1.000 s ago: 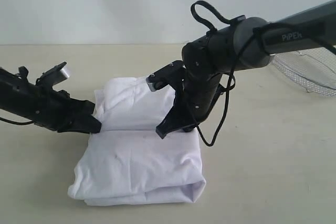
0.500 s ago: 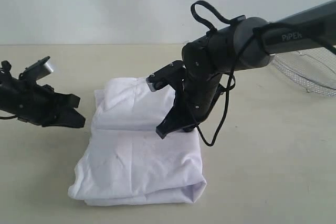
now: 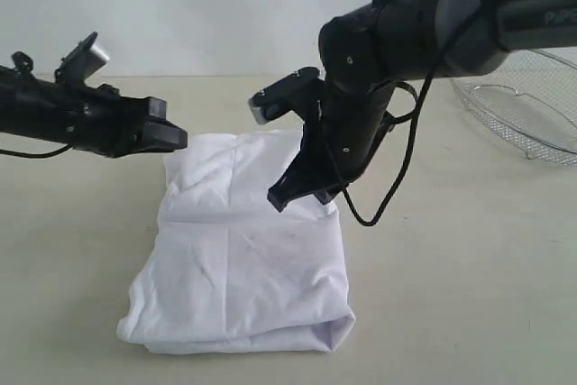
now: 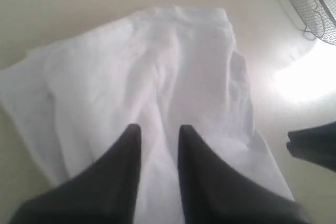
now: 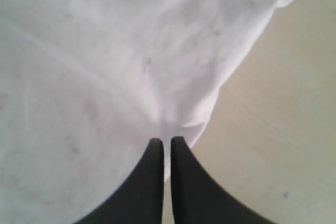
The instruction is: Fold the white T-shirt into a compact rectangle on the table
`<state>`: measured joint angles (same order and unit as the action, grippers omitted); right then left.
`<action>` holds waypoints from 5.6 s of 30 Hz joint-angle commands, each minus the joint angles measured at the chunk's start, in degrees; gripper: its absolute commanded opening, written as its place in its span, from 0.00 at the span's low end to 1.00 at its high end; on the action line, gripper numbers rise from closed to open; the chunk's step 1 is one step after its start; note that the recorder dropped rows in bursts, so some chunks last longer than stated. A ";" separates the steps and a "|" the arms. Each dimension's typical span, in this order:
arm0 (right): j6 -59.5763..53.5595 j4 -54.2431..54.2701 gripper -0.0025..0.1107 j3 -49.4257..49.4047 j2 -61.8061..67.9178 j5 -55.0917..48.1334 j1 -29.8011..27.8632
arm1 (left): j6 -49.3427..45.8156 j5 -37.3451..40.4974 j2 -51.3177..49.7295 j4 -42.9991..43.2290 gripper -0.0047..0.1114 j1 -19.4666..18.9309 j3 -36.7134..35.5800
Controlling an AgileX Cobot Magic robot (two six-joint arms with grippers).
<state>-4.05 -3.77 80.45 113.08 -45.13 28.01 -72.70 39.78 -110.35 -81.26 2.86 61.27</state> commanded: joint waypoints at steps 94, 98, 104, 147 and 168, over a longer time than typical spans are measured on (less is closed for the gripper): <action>-38.33 59.15 0.30 16.18 27.04 -6.63 -20.98 | -2.69 -17.08 22.53 0.11 0.08 9.47 -22.53; -38.42 59.39 0.02 17.27 27.17 -3.70 -19.63 | -2.69 -17.09 22.65 0.36 0.08 8.29 -22.53; -37.81 59.51 0.02 25.65 27.56 -0.46 -16.89 | 3.04 -15.74 22.65 7.45 0.08 5.65 -22.53; -20.81 57.16 0.71 52.21 38.51 21.90 -19.43 | 6.36 -9.57 22.65 10.32 0.08 3.03 -22.63; -19.92 37.91 0.02 52.21 22.12 -15.90 -34.90 | 5.01 -11.54 20.53 10.21 0.08 3.03 -17.93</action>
<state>-21.31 35.22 132.40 136.04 -53.75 -5.20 -67.10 29.14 -88.77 -70.66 5.93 42.06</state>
